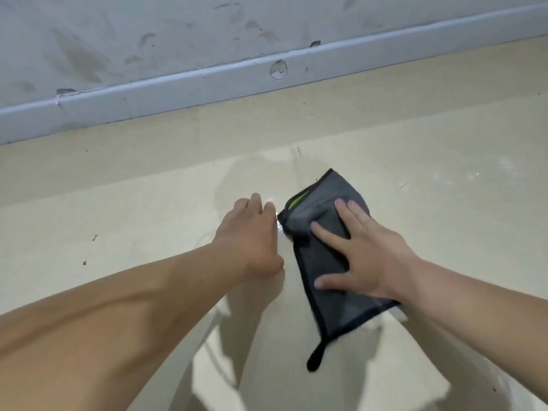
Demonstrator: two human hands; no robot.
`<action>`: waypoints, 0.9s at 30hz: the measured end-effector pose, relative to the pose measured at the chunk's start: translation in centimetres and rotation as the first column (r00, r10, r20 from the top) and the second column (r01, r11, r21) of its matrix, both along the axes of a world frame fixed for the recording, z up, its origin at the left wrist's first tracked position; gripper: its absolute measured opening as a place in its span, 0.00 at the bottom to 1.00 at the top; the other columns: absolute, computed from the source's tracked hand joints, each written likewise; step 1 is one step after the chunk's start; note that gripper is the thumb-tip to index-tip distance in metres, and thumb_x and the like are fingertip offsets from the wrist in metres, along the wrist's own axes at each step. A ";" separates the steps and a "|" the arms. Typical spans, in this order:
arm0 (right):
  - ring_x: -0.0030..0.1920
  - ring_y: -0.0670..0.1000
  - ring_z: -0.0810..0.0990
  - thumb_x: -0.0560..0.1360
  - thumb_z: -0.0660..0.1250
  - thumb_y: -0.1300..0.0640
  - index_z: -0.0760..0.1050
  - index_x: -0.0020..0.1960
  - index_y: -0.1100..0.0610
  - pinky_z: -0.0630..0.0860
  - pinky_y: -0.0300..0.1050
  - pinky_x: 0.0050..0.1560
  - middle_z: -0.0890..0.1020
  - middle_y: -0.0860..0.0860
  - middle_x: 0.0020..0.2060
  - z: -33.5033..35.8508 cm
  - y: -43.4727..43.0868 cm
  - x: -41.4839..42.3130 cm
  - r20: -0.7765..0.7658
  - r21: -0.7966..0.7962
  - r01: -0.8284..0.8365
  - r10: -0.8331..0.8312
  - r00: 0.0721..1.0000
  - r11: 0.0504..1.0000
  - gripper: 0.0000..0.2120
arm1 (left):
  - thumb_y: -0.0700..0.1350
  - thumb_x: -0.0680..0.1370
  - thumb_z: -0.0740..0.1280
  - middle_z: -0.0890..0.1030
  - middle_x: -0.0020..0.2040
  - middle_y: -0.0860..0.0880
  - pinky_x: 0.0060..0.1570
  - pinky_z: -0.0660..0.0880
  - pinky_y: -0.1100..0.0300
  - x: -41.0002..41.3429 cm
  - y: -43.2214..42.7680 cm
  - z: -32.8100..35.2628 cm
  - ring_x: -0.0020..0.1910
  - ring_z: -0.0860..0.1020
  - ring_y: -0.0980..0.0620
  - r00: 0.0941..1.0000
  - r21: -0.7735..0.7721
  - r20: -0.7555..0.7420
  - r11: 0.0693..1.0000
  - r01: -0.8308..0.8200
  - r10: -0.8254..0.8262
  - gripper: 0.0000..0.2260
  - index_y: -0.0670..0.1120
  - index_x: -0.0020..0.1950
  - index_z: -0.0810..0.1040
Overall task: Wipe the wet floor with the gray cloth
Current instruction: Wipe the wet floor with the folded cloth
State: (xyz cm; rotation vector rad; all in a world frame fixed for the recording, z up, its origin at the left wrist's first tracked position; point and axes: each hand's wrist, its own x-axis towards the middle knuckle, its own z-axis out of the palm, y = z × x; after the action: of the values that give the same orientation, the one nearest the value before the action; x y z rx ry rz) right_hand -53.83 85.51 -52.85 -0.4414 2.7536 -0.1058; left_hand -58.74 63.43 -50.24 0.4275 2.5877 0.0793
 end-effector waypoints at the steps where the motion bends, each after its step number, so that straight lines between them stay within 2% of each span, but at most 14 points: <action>1: 0.82 0.55 0.39 0.65 0.55 0.16 0.43 0.79 0.29 0.58 0.53 0.77 0.40 0.55 0.83 0.7 0.3 -2.3 0.150 0.034 0.124 -0.127 0.980 0.992 0.48 | 0.54 0.71 0.68 0.65 0.60 0.49 0.59 0.71 0.54 0.0 0.3 0.2 0.63 0.64 0.45 1.000 -0.018 -0.022 1.000 -0.009 0.009 0.22 0.49 0.61 0.65; 3: 0.82 0.56 0.37 0.63 0.56 0.15 0.37 0.79 0.30 0.61 0.58 0.75 0.35 0.53 0.82 1.1 0.3 -6.5 0.209 0.113 0.274 -0.292 0.933 0.955 0.51 | 0.54 0.72 0.69 0.65 0.65 0.49 0.61 0.71 0.53 -0.1 0.9 0.7 0.66 0.63 0.44 0.999 -0.041 -0.051 0.999 -0.011 0.009 0.26 0.49 0.67 0.66; 6: 0.81 0.64 0.40 0.64 0.57 0.16 0.37 0.80 0.35 0.59 0.63 0.75 0.37 0.60 0.82 0.4 -1.1 -9.9 0.195 0.171 0.333 -0.363 0.911 0.927 0.54 | 0.52 0.78 0.66 0.62 0.73 0.47 0.68 0.68 0.53 0.3 1.5 2.4 0.72 0.62 0.43 0.999 -0.040 -0.029 0.999 -0.030 0.029 0.29 0.46 0.76 0.62; 7: 0.81 0.67 0.41 0.64 0.58 0.16 0.37 0.81 0.37 0.59 0.65 0.75 0.38 0.62 0.81 0.4 -1.7 -10.3 0.193 0.185 0.340 -0.373 0.907 0.922 0.55 | 0.50 0.79 0.64 0.63 0.72 0.47 0.67 0.68 0.54 0.6 1.7 3.2 0.72 0.63 0.43 0.999 -0.026 -0.020 0.999 -0.030 0.030 0.27 0.45 0.76 0.62; 9: 0.80 0.70 0.45 0.64 0.61 0.18 0.39 0.82 0.40 0.60 0.66 0.75 0.42 0.66 0.81 1.0 -2.4 -10.6 0.194 0.213 0.331 -0.372 0.908 0.919 0.57 | 0.48 0.80 0.63 0.67 0.65 0.47 0.58 0.70 0.55 1.2 1.7 5.2 0.68 0.68 0.44 0.999 0.012 -0.005 0.999 -0.049 0.049 0.22 0.44 0.72 0.63; 11: 0.79 0.71 0.50 0.65 0.65 0.20 0.40 0.83 0.43 0.60 0.67 0.75 0.45 0.69 0.80 2.2 -3.1 -10.7 0.238 0.257 0.295 -0.356 0.904 0.920 0.59 | 0.47 0.79 0.64 0.67 0.62 0.48 0.50 0.70 0.55 1.6 1.5 8.1 0.65 0.69 0.46 0.994 0.018 0.056 0.996 -0.093 0.092 0.23 0.45 0.72 0.62; 14: 0.79 0.72 0.51 0.63 0.71 0.23 0.36 0.83 0.46 0.60 0.69 0.74 0.48 0.69 0.80 4.4 -3.9 -10.6 0.336 0.340 0.208 -0.325 0.884 0.917 0.65 | 0.49 0.79 0.64 0.68 0.60 0.49 0.45 0.71 0.53 1.3 1.9 11.8 0.63 0.70 0.46 0.990 -0.033 0.109 0.996 -0.082 0.085 0.20 0.47 0.69 0.65; 17: 0.80 0.70 0.50 0.62 0.76 0.27 0.33 0.82 0.48 0.65 0.71 0.71 0.53 0.65 0.81 5.6 -4.2 -10.6 0.421 0.370 0.109 -0.271 0.866 0.923 0.69 | 0.48 0.79 0.65 0.70 0.60 0.49 0.47 0.71 0.52 0.9 2.3 13.5 0.61 0.71 0.46 0.992 -0.061 0.126 0.998 -0.023 0.031 0.16 0.47 0.65 0.66; 20: 0.81 0.68 0.49 0.56 0.75 0.24 0.31 0.81 0.46 0.69 0.68 0.70 0.57 0.60 0.81 6.0 -3.9 -10.9 0.451 0.382 0.082 -0.264 0.853 0.920 0.73 | 0.47 0.80 0.65 0.69 0.63 0.48 0.52 0.73 0.50 0.2 2.1 12.8 0.64 0.71 0.45 0.974 -0.079 0.220 0.994 0.070 -0.051 0.16 0.47 0.66 0.66; 23: 0.81 0.67 0.47 0.60 0.77 0.27 0.32 0.82 0.48 0.63 0.63 0.74 0.61 0.58 0.80 5.8 -3.9 -10.4 0.428 0.358 0.104 -0.262 0.865 0.928 0.71 | 0.46 0.78 0.67 0.67 0.67 0.45 0.54 0.77 0.48 -2.0 1.8 10.2 0.64 0.71 0.44 0.955 -0.144 0.246 0.968 0.204 -0.165 0.18 0.46 0.66 0.67; 24: 0.80 0.67 0.46 0.61 0.78 0.29 0.33 0.82 0.48 0.63 0.62 0.74 0.59 0.59 0.80 5.3 -4.0 -10.1 0.406 0.347 0.135 -0.279 0.870 0.928 0.70 | 0.46 0.77 0.69 0.66 0.68 0.44 0.54 0.77 0.48 -3.1 1.8 9.0 0.64 0.70 0.44 0.952 -0.182 0.242 0.955 0.234 -0.188 0.20 0.46 0.66 0.67; 27: 0.80 0.68 0.39 0.58 0.82 0.32 0.32 0.81 0.44 0.71 0.57 0.69 0.39 0.66 0.80 3.7 -4.2 -9.3 0.363 0.290 0.275 -0.371 0.855 0.917 0.72 | 0.49 0.75 0.74 0.58 0.77 0.39 0.57 0.74 0.50 -6.5 2.0 5.1 0.72 0.65 0.41 0.952 -0.270 0.227 0.925 0.266 -0.208 0.32 0.43 0.73 0.64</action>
State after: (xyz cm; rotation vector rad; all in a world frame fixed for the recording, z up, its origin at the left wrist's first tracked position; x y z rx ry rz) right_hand -63.09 81.30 -49.10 0.1100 2.3538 0.0338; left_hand -65.24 65.44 -45.15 0.5852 2.2860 -0.3344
